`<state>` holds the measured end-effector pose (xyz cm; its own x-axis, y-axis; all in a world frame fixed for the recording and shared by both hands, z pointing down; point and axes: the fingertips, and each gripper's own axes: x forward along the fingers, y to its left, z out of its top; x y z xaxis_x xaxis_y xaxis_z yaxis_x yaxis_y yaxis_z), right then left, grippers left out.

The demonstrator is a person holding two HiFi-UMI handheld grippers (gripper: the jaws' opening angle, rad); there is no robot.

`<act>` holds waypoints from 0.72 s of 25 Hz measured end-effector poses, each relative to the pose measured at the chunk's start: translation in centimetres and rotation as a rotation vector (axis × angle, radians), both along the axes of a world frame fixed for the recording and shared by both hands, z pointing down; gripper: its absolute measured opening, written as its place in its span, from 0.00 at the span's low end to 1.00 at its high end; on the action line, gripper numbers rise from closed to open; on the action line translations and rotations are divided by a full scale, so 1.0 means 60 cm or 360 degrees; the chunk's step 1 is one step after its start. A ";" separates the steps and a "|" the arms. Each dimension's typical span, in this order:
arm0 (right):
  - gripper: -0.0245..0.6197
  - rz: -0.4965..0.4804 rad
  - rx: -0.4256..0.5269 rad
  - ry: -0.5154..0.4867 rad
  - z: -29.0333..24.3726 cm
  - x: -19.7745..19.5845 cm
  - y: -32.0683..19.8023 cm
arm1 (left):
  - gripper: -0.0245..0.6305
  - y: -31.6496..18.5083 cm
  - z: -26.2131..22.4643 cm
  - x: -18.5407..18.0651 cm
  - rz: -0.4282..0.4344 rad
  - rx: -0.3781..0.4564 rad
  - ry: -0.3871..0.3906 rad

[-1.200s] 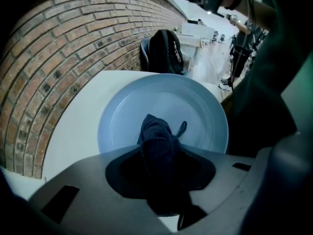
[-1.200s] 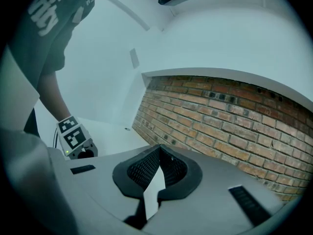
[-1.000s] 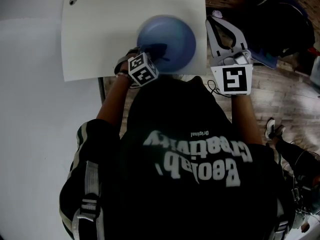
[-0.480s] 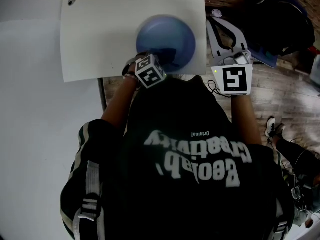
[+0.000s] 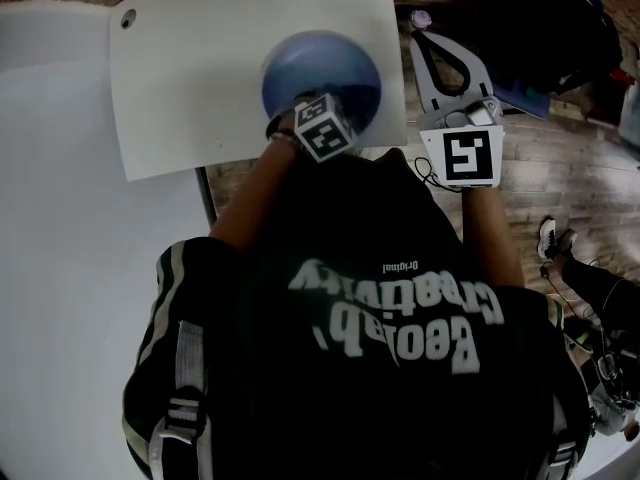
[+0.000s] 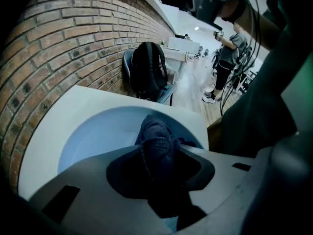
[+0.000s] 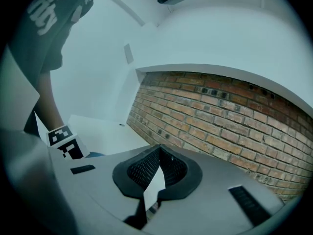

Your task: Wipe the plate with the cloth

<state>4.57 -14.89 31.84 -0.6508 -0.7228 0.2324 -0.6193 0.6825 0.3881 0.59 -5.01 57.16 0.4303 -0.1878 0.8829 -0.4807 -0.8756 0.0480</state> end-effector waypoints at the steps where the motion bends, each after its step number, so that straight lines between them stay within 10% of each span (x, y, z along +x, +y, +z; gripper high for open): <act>1: 0.03 0.0011 -0.0003 -0.0001 0.000 0.002 0.000 | 0.24 -0.009 0.000 0.006 0.0006 0.0022 -0.0007; 18: 0.03 0.0094 -0.0032 0.0012 0.014 0.011 -0.011 | 0.24 -0.181 0.004 -0.023 -0.0079 0.0247 -0.0115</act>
